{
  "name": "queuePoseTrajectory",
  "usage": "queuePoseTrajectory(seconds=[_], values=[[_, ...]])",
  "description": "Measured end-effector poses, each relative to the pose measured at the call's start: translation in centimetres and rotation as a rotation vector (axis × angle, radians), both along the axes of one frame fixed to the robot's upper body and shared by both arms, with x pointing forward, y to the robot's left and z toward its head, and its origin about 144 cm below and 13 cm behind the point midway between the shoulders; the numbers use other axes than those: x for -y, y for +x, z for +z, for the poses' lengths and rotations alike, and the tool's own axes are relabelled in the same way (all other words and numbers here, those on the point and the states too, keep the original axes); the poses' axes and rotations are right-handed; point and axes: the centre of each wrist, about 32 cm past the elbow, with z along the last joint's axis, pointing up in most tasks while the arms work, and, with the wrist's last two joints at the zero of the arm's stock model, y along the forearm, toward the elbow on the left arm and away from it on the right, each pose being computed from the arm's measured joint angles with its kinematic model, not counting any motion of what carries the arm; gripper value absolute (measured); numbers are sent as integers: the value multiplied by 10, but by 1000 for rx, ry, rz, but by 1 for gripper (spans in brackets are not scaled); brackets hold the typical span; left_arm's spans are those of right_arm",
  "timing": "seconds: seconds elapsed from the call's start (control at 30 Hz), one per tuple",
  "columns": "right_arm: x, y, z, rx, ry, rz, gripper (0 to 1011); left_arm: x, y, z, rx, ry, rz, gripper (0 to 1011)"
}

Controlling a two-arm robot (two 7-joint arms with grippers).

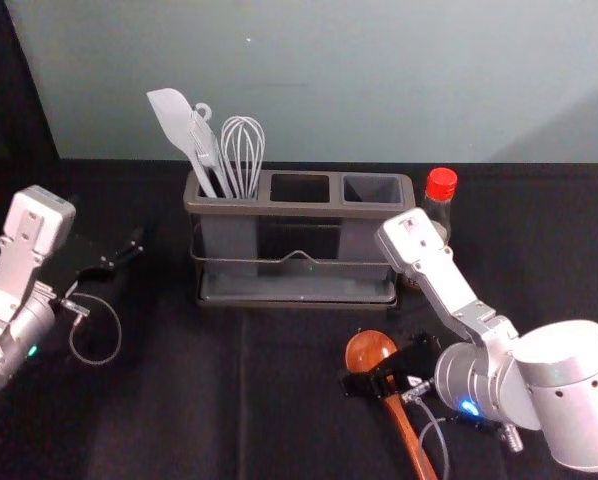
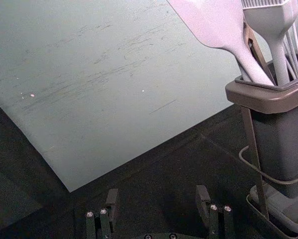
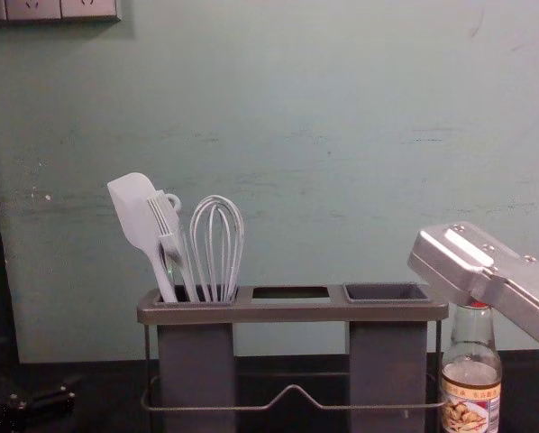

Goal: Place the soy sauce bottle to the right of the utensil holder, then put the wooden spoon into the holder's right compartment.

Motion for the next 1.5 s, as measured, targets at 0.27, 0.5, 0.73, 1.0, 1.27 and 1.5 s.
queuePoseTrajectory(seconds=[0.27,0.5,0.73,1.0,1.27,1.5], values=[[-2,1,-1,-2,-14,-1,1003,0,0,0,0,0,0,1000],[-2,4,-3,-10,-26,-3,1002,0,0,0,0,0,0,1000],[-2,7,-5,-13,-25,-1,1002,0,0,0,0,0,0,1000],[-3,14,-8,-17,-18,12,1002,0,0,0,0,0,0,1000],[-4,17,-10,-19,-23,10,1002,0,0,0,0,0,0,1000],[-2,19,-12,-19,-21,12,1003,0,0,0,0,0,0,1000]])
